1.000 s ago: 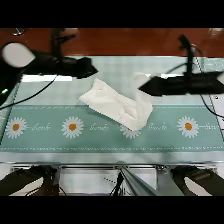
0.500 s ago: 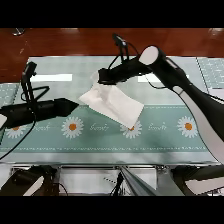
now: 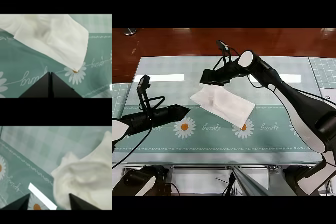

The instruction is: Fold the shirts.

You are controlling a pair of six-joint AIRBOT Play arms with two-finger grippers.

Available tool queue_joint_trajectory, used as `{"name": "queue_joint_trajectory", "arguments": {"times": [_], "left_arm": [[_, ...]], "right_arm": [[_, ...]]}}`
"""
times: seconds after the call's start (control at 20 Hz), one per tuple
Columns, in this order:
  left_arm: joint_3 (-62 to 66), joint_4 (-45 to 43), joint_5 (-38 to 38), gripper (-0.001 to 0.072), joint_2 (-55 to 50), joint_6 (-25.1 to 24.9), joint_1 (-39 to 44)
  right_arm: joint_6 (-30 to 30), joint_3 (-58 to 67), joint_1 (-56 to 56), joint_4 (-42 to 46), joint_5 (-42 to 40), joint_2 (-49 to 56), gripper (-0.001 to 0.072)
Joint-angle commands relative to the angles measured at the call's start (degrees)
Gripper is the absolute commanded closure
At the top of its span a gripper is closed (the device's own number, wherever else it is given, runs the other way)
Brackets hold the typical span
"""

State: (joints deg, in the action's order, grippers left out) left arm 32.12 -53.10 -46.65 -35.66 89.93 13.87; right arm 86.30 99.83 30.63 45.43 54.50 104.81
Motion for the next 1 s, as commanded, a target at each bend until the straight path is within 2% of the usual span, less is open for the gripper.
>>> {"name": "queue_joint_trajectory", "arguments": {"times": [0.0, 0.15, 0.25, 0.4, 0.45, 0.55, 0.65, 0.7, 0.75, 0.85, 0.95], "left_arm": [[-0.6, 0.0, 1.7, 0.0680, -0.1, 0.8, 0.0], [-0.6, 0.0, 1.7, 0.0680, 0.0, 0.8, 0.0], [-0.6, 0.0, 1.7, 0.0680, 0.0, 0.8, 0.0], [-0.6, 0.0, 1.9, 0.0680, -0.1, 0.8, 0.0], [-0.6, 0.0, 2.2, 0.0680, -0.2, 0.8, 0.0], [-0.6, 0.0, 3.5, 0.0680, -0.2, 0.8, 0.0], [-0.6, 0.0, 4.5, 0.0680, -0.3, 0.8, 0.0], [-0.6, 0.0, 4.9, 0.0680, -0.5, 0.8, 0.0], [-0.6, 0.0, 5.1, 0.0680, -0.6, 0.8, 0.0], [-0.6, 0.0, 5.7, 0.0680, -0.9, 0.8, 0.0], [-0.6, 0.0, 6.0, 0.0680, -1.5, 0.8, 0.0]], "right_arm": [[-2.1, 0.3, -1.8, -1.0, 6.0, -0.9, 0.0090], [-0.6, 0.3, -9.4, 2.9, 17.9, -7.1, 0.0090], [-0.6, -0.2, -14.8, 11.1, 25.4, -14.6, 0.0091], [0.1, -10.6, -21.5, 24.2, 26.3, -30.6, 0.0090], [1.2, -17.5, -23.5, 26.1, 23.3, -36.7, 0.0090], [7.0, -36.6, -27.0, 27.1, 11.6, -50.4, 0.0090], [19.1, -55.8, -27.8, 26.9, -2.9, -61.2, 0.0090], [25.7, -63.9, -27.4, 24.8, -9.4, -64.7, 0.0090], [29.4, -71.1, -26.7, 19.5, -15.7, -66.8, 0.0091], [27.1, -79.4, -24.1, 7.7, -23.1, -65.8, 0.0091], [21.0, -80.2, -22.1, 2.8, -22.2, -60.0, 0.0091]]}}
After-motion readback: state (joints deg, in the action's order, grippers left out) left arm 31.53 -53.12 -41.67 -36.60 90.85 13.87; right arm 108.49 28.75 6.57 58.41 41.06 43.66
